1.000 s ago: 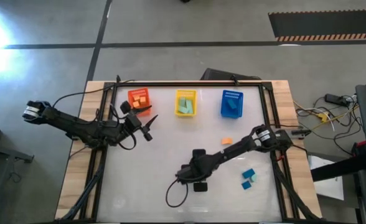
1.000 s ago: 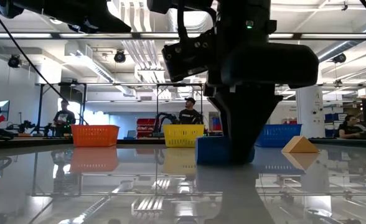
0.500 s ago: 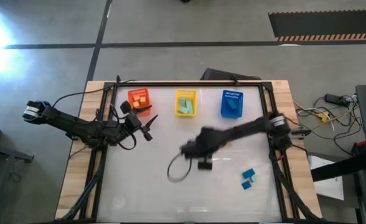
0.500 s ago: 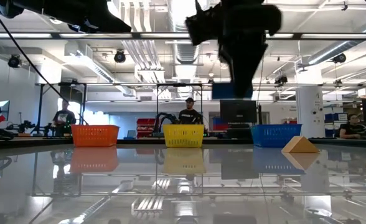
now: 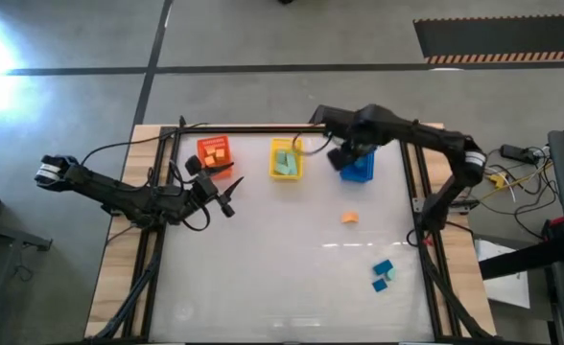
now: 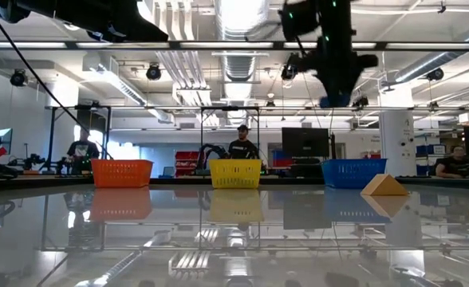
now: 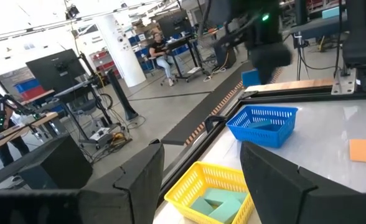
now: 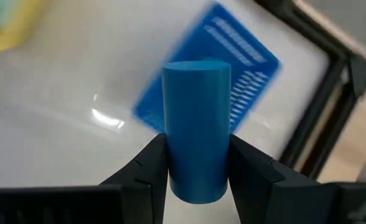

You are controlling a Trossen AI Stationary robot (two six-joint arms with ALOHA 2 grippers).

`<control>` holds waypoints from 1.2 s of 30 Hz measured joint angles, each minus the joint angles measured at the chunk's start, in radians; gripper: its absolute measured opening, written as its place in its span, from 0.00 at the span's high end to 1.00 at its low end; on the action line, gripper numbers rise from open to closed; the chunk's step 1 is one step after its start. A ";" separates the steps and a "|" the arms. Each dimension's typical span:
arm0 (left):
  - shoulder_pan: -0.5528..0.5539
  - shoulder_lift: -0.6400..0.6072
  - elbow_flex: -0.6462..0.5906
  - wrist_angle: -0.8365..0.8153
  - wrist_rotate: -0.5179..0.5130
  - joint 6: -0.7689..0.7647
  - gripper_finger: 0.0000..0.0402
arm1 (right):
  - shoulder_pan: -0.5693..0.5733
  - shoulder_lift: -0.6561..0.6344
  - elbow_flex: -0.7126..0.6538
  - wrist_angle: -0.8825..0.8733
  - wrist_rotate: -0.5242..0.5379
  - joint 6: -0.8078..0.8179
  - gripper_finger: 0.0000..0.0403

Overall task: Sort & place blocks by color
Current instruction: Put the blue block into the blue bin, then put the yellow block into the orange bin

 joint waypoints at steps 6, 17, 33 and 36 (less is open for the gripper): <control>0.000 0.000 -0.001 0.000 0.000 0.000 0.51 | -0.155 -0.011 -0.144 0.130 -0.047 0.027 0.71; 0.000 0.000 -0.002 -0.001 0.000 0.000 0.51 | -0.254 0.037 -0.278 0.353 -0.166 0.028 0.69; 0.000 0.000 -0.003 -0.001 0.000 0.000 0.51 | -0.256 0.039 -0.278 0.379 -0.120 0.026 0.55; 0.000 0.000 -0.003 -0.001 0.000 0.000 0.51 | -0.256 0.029 -0.277 0.378 -0.139 0.012 0.53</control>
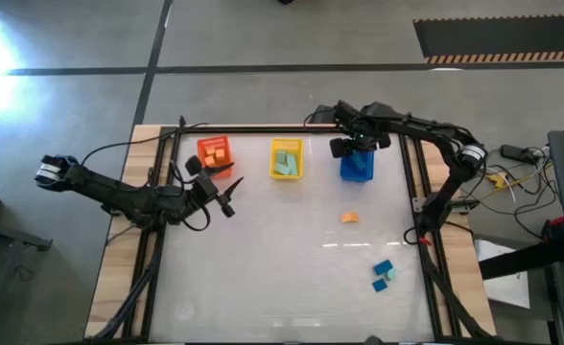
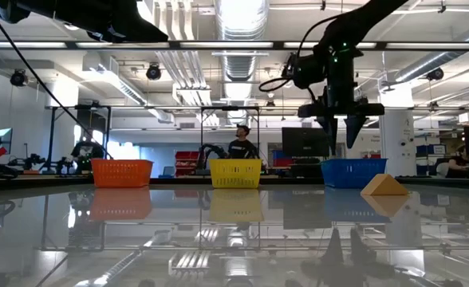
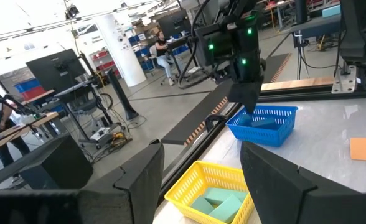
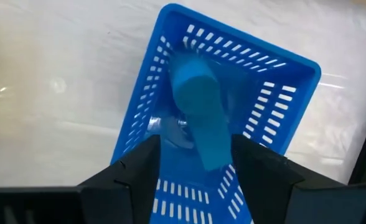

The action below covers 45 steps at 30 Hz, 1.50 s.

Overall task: Sort & place blocks by color
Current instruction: Put the yellow block into the orange bin

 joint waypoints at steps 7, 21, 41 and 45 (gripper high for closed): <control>0.000 0.000 0.000 0.000 0.000 0.000 0.51 | 0.062 -0.037 0.002 -0.012 -0.007 -0.019 0.54; 0.000 0.000 -0.010 0.000 0.000 -0.002 0.51 | 0.347 -0.071 0.002 -0.039 -0.087 0.027 0.60; 0.000 0.000 -0.010 0.001 0.000 -0.004 0.51 | 0.582 -0.080 -0.229 -0.044 -0.209 -0.483 0.50; 0.000 0.000 -0.012 0.000 0.000 -0.004 0.51 | 0.604 -0.080 -0.298 0.071 -0.184 -0.510 0.52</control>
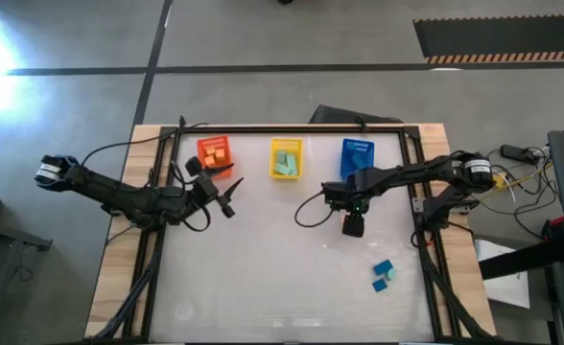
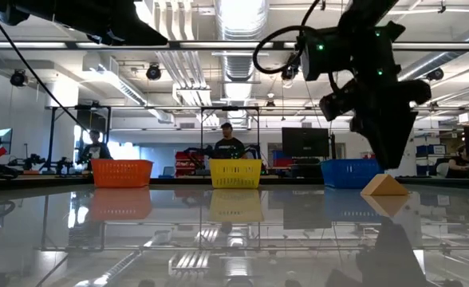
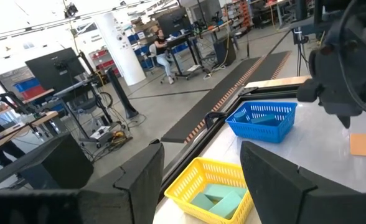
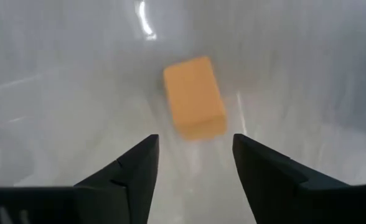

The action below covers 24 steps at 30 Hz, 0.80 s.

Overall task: Sort & place blocks by color
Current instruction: Put the yellow block into the orange bin

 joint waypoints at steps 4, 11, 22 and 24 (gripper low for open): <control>0.000 0.000 0.000 0.000 0.000 0.001 0.51 | 0.009 0.000 -0.034 0.022 0.054 -0.005 0.52; 0.000 0.000 0.000 0.000 0.000 0.001 0.51 | 0.016 0.000 -0.076 0.114 0.054 -0.032 0.52; 0.000 0.000 0.000 0.000 0.000 0.002 0.51 | 0.016 0.000 -0.093 0.221 0.048 -0.025 0.63; 0.000 0.000 0.000 0.000 0.000 0.002 0.51 | 0.016 0.000 -0.093 0.220 0.040 -0.024 0.68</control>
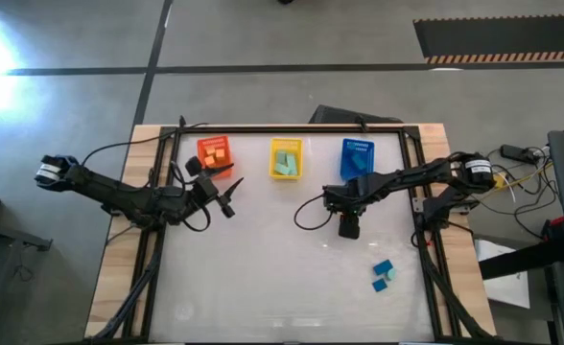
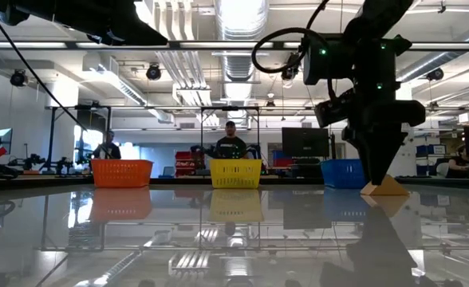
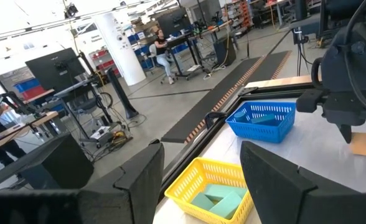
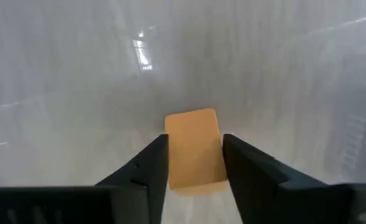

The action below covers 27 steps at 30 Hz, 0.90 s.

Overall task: Sort & place blocks by color
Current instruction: Put the yellow block into the orange bin

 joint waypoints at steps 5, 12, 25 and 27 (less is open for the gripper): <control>0.000 0.000 0.000 0.000 0.000 0.000 0.51 | 0.000 0.001 -0.001 -0.002 -0.012 0.024 0.75; 0.000 0.000 0.000 0.000 0.000 0.000 0.51 | 0.000 0.001 -0.001 -0.006 -0.012 0.056 0.70; 0.000 0.000 0.000 0.000 0.000 0.000 0.51 | 0.009 0.001 0.065 -0.156 0.009 -0.232 0.43; 0.000 0.000 0.000 0.000 0.000 0.000 0.51 | 0.022 0.001 0.063 -0.160 0.014 -0.342 0.41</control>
